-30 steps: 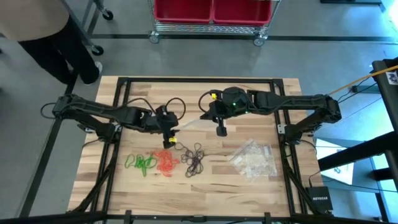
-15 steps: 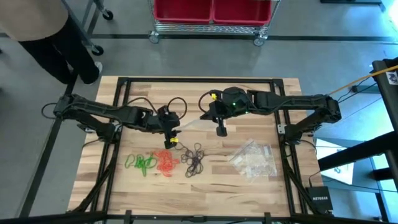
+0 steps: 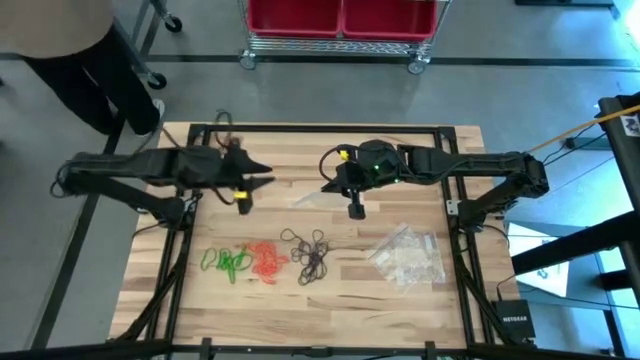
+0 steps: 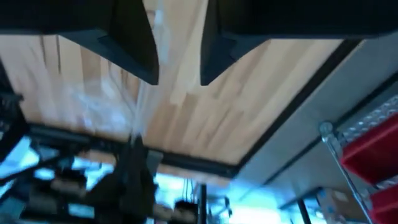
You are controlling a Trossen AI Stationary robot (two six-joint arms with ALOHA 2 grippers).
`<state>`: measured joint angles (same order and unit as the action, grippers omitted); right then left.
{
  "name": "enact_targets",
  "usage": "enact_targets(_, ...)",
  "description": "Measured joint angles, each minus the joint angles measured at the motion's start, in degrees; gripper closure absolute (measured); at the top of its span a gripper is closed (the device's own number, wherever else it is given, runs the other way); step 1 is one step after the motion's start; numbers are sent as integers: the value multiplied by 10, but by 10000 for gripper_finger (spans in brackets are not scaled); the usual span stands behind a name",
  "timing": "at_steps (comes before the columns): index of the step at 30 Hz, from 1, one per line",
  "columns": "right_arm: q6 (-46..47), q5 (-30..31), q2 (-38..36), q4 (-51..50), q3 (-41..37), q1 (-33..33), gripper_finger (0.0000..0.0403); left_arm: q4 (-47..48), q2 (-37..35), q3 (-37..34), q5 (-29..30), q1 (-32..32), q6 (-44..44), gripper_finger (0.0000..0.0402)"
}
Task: Sort rubber bands
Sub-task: Open the transparent zip bag
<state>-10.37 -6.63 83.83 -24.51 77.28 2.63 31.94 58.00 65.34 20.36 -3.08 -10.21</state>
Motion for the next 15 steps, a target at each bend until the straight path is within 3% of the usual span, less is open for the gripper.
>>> enact_targets(8,0,0,0,0,0,0,403,1,-33,0,-1,18,4,393)
enact_targets(15,-2,0,0,-1,0,0,403,-6,-32,0,-2,17,14,395)
